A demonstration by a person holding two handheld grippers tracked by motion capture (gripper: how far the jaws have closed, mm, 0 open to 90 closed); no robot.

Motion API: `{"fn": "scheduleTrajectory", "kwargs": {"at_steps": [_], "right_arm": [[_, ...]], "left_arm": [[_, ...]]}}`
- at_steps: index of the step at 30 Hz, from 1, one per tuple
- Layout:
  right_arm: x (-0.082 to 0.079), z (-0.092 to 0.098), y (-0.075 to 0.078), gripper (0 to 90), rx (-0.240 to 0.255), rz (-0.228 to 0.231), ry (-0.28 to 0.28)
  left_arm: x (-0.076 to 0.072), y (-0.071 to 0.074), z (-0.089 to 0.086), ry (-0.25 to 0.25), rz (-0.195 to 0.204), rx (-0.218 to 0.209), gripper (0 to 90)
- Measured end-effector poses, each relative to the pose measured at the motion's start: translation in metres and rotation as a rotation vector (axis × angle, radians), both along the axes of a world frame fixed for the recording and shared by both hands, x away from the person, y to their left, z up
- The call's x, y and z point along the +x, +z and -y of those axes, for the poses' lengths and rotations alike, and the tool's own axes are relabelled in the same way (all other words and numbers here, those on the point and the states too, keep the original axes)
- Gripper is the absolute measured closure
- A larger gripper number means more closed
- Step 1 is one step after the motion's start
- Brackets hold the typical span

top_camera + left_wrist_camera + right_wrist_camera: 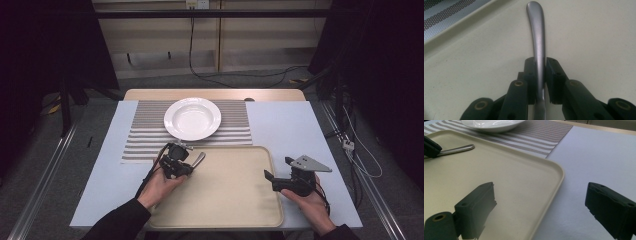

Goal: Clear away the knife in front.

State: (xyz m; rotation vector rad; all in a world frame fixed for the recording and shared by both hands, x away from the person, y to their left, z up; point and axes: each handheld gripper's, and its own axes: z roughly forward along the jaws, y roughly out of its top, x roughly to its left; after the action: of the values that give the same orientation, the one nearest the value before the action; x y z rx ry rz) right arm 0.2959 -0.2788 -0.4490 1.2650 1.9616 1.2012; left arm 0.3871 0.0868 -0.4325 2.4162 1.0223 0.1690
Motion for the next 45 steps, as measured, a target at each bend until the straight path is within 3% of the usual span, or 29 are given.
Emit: {"fn": "scheduleTrajectory", "kwargs": {"at_steps": [6,9,11,14,18,21,23,25,28,29,32,35,37,38,41,45], "right_arm": [[-0.002,0.001,0.001,9.2,-0.002,0.007,-0.01],[-0.002,0.0,0.001,9.2,-0.005,0.008,-0.009],[-0.002,0.0,0.001,9.2,-0.005,0.009,-0.009],[-0.002,0.0,0.001,9.3,-0.006,0.011,-0.007],[-0.002,0.001,0.001,9.3,-0.005,0.009,-0.006],[-0.002,0.001,0.001,9.4,-0.004,0.008,-0.003],[-0.002,0.0,0.001,9.4,-0.002,0.006,-0.001],[-0.002,0.0,0.001,9.4,0.0,0.004,0.003],[-0.003,0.0,0.001,9.4,0.001,0.005,0.004],[-0.003,0.0,0.001,9.4,0.001,0.007,0.004],[-0.002,0.0,0.001,9.4,0.007,0.006,0.002],[-0.002,0.001,0.001,9.4,0.007,0.004,0.002],[-0.002,0.001,0.001,9.4,0.006,0.004,0.001],[-0.002,0.001,0.001,9.4,0.006,0.003,0.001],[-0.002,0.0,0.001,9.4,0.004,0.006,0.005],[-0.001,0.0,0.001,9.4,-0.004,0.009,0.006]], "left_arm": [[-0.006,-0.003,-0.004,-0.016,0.037,-0.017,79.6],[-0.008,-0.005,-0.007,-0.022,0.046,-0.045,79.3],[-0.01,-0.006,-0.008,-0.033,0.075,-0.052,78.9],[-0.008,-0.006,-0.011,-0.047,0.066,-0.066,76.4],[-0.011,-0.007,-0.009,-0.049,0.092,-0.055,59.8],[-0.013,-0.008,-0.01,-0.027,0.117,-0.108,40.6],[-0.017,-0.007,-0.006,-0.065,0.148,-0.089,32.7],[-0.017,-0.007,-0.004,-0.079,0.169,-0.088,19.1],[-0.015,-0.006,-0.004,-0.068,0.177,-0.088,13.4],[-0.014,-0.004,-0.005,-0.061,0.179,-0.105,11.8],[-0.015,0.002,-0.005,-0.113,0.187,-0.147,11.5],[-0.016,0.005,0.001,-0.137,0.194,-0.174,15.5],[-0.016,0.005,0.004,-0.128,0.206,-0.204,27.2],[-0.016,0.005,0.006,-0.138,0.185,-0.221,30.3],[-0.017,0.005,0.013,-0.138,0.188,-0.196,51.5],[-0.017,0.001,0.016,-0.179,0.17,-0.189,74.2]]}}
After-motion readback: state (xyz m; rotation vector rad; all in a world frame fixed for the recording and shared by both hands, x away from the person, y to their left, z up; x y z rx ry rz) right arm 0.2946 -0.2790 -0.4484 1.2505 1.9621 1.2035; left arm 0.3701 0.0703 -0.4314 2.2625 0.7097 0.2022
